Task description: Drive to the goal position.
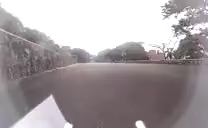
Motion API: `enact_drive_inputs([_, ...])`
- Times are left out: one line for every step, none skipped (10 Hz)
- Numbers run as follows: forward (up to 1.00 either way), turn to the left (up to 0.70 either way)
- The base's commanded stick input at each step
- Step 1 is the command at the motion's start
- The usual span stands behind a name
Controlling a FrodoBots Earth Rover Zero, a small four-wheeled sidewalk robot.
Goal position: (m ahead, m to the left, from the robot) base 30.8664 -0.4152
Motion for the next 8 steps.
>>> enact_drive_inputs([1.00,0.00])
enact_drive_inputs([1.00,0.00])
enact_drive_inputs([1.00,0.00])
enact_drive_inputs([1.00,0.00])
enact_drive_inputs([1.00,0.00])
enact_drive_inputs([1.00,0.00])
enact_drive_inputs([1.00,0.00])
enact_drive_inputs([1.00,0.00])
